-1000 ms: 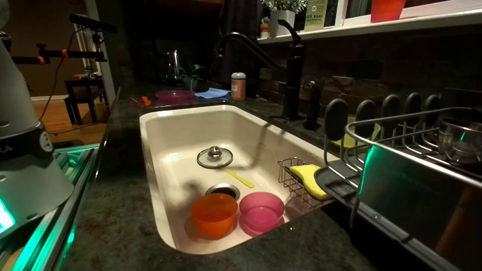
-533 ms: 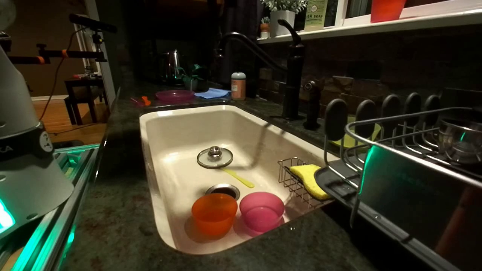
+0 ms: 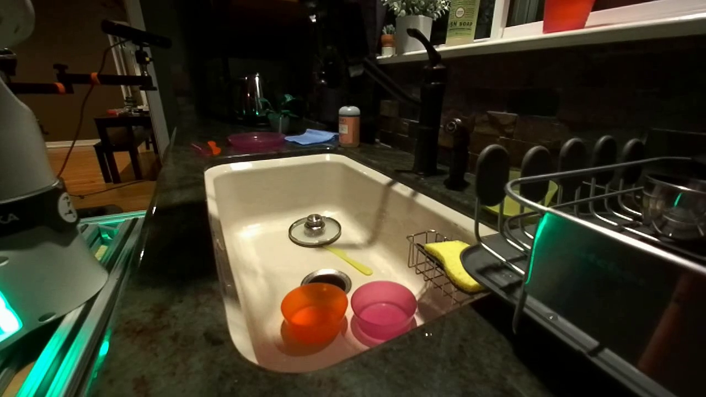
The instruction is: Put the bowl in the dish tray
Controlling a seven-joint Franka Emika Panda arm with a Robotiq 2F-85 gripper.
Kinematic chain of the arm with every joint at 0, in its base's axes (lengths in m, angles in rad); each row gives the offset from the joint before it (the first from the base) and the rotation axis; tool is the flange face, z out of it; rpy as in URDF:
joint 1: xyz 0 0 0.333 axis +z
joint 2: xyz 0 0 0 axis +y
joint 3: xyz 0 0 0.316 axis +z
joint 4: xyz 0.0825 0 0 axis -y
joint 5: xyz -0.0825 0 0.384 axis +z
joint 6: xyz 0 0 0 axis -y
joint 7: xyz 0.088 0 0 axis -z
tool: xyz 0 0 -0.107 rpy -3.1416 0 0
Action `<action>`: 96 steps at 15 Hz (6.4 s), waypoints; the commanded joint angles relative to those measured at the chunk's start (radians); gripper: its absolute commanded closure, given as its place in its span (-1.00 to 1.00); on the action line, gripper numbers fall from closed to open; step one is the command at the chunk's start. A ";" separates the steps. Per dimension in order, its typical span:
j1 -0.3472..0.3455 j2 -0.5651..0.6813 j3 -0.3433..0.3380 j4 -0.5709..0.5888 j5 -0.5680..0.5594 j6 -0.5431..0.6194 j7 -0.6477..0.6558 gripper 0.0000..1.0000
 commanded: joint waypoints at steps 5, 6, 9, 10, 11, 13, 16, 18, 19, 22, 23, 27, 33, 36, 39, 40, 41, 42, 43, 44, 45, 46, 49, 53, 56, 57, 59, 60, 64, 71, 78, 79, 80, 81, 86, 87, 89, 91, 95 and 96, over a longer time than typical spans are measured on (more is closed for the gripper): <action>-0.144 0.299 0.002 0.001 -0.127 0.128 0.155 -1.00; -0.167 0.345 0.002 0.001 -0.158 0.159 0.177 -1.00; -0.190 0.466 -0.035 0.001 -0.193 0.237 0.181 -1.00; -0.181 0.484 -0.051 0.001 -0.164 0.230 0.160 -1.00; -0.158 0.475 -0.065 0.001 -0.105 0.205 0.121 -1.00; -0.163 0.475 -0.067 0.006 -0.144 0.201 0.146 -1.00; -0.158 0.484 -0.070 0.012 -0.131 0.201 0.139 -1.00; -0.157 0.484 -0.069 0.013 -0.130 0.201 0.139 -1.00; -0.157 0.484 -0.070 0.014 -0.130 0.201 0.139 -1.00; -0.153 0.570 -0.066 0.020 -0.109 0.362 0.215 -1.00; -0.144 0.603 -0.065 0.019 -0.078 0.424 0.201 -1.00; -0.124 0.718 -0.029 0.026 0.103 0.520 0.102 -1.00; -0.179 0.920 0.038 0.094 0.123 0.655 0.056 -1.00; -0.225 1.016 0.075 0.140 0.108 0.721 0.029 -1.00; -0.235 1.101 0.062 0.195 0.048 0.770 0.049 -1.00; -0.229 1.124 0.051 0.212 0.037 0.784 0.052 -1.00; -0.227 1.146 0.044 0.229 0.026 0.791 0.054 -1.00; -0.235 1.168 0.045 0.247 0.017 0.796 0.054 -1.00; -0.235 1.186 0.043 0.263 0.011 0.803 0.056 -1.00; -0.247 1.204 0.050 0.279 0.004 0.809 0.055 -1.00; -0.260 1.217 0.061 0.291 -0.003 0.813 0.056 -1.00; -0.271 1.226 0.069 0.304 -0.008 0.811 0.056 -1.00; -0.297 1.252 0.097 0.337 -0.019 0.801 0.057 -0.84; -0.323 1.276 0.130 0.362 -0.029 0.801 0.056 0.03; -0.331 1.278 0.139 0.367 -0.032 0.789 0.055 0.48; -0.332 1.280 0.138 0.372 -0.029 0.785 0.058 0.61; -0.332 1.276 0.133 0.371 -0.028 0.781 0.059 0.92; -0.335 1.269 0.132 0.369 -0.028 0.771 0.059 1.00; -0.383 1.235 0.168 0.366 -0.028 0.702 0.055 0.98; -0.406 1.076 0.210 0.333 0.029 0.356 0.003 0.98; -0.163 0.871 0.006 0.272 -0.061 0.091 0.094 0.98; -0.132 0.847 -0.020 0.266 -0.088 0.057 0.120 0.98; -0.103 0.821 -0.042 0.258 -0.117 0.033 0.152 0.98; -0.078 0.795 -0.059 0.249 -0.149 0.012 0.185 0.98; 0.016 0.644 -0.121 0.209 -0.450 -0.053 0.406 0.98; 0.023 0.619 -0.124 0.207 -0.536 -0.065 0.463 0.98; 0.025 0.569 -0.111 0.211 -0.696 -0.106 0.570 0.98; 0.015 0.525 -0.082 0.215 -0.834 -0.165 0.647 0.98; 0.007 0.453 -0.021 0.216 -0.965 -0.295 0.681 0.98; 0.006 0.442 -0.009 0.218 -0.974 -0.315 0.682 0.98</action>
